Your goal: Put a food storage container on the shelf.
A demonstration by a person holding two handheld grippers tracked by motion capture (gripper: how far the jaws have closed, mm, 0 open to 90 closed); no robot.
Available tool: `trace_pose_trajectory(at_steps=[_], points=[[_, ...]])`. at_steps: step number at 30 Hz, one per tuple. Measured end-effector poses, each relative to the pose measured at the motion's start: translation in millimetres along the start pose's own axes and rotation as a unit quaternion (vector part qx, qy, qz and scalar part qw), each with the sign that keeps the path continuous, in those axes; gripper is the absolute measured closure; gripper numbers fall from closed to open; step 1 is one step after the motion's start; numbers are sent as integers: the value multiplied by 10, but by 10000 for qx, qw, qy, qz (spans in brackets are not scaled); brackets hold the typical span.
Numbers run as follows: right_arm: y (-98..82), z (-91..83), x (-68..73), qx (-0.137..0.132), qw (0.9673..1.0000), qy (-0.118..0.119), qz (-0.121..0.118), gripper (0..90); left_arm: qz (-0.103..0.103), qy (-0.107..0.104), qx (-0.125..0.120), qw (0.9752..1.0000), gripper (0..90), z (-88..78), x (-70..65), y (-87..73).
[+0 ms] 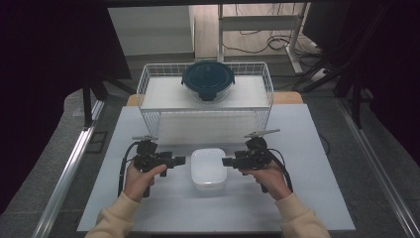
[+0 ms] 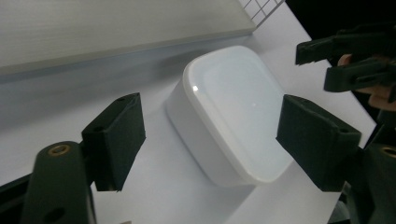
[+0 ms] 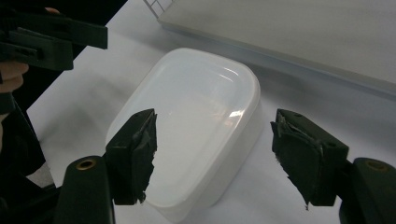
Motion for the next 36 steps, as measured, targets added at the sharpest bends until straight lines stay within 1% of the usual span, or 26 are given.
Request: trace_pose_trajectory(at_steps=[1, 3, 4, 6, 8, 9, 12, 15, 16, 18, 21, 25, 26, 28, 29, 31, 33, 34, 36], points=[[4, 14, -2, -2, 10000, 9, 28, 307, -53, -34, 9, 10000, 242, 24, 16, -4], [0, 63, -18, 10, 9999, 51, 127, 314, -116, -29, 71, 9999, 246, 81, 34, -23], [-10, 91, -30, 35, 9998, 50, 174, 317, -148, -67, 99, 9998, 248, 103, 42, -34], [-33, 151, -55, 138, 9996, 36, 236, 321, -292, -207, 101, 9993, 262, 149, 50, -58], [-54, 197, -71, 228, 9993, 57, 302, 322, -286, -199, 184, 9992, 270, 192, 50, -78], [-63, 218, -71, 268, 9991, 67, 313, 322, -319, -197, 196, 9991, 272, 216, 49, -86], [-83, 259, -56, 330, 9989, 103, 314, 324, -409, -343, 262, 9982, 290, 280, 47, -111], [-95, 274, -62, 356, 9987, 109, 342, 329, -392, -345, 293, 9982, 303, 313, 33, -116], [-112, 289, -84, 385, 9984, 94, 408, 337, -417, -425, 306, 9978, 311, 336, 27, -118], [-126, 300, -100, 403, 9981, 93, 458, 341, -490, -494, 305, 9971, 322, 363, 22, -122], [-141, 320, -112, 437, 9976, 123, 531, 354, -519, -571, 357, 9964, 331, 398, 20, -132], [-152, 345, -116, 462, 9971, 189, 577, 373, -641, -639, 364, 9952, 344, 440, 6, -143], [-156, 350, -116, 469, 9970, 201, 584, 378, -679, -665, 360, 9948, 353, 449, 8, -150], [-165, 356, -111, 513, 9964, 236, 632, 398, -836, -879, 386, 9919, 377, 473, 27, -172], [-168, 360, -112, 531, 9962, 248, 647, 409, -936, -934, 403, 9904, 393, 488, 27, -181], [-171, 363, -117, 538, 9958, 266, 685, 425, -953, -1014, 419, 9894, 441, 519, 32, -199], [-168, 350, -125, 502, 9956, 283, 739, 463, -931, -934, 465, 9902, 460, 535, 27, -210], [-168, 340, -128, 499, 9952, 296, 787, 483, -967, -885, 453, 9903, 478, 538, 27, -212], [-172, 319, -145, 446, 9946, 333, 879, 535, -1047, -862, 434, 9898, 517, 534, 29, -218]])
Point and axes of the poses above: each handheld gripper's, and its own axes: z roughly forward along the jaws, y roughly out of its top, x roughly to its left, the point moved 2 cm from there along z, roughly forward along the jaws, and after that the axes turned 11 degrees about z, right-handed, at the moved point
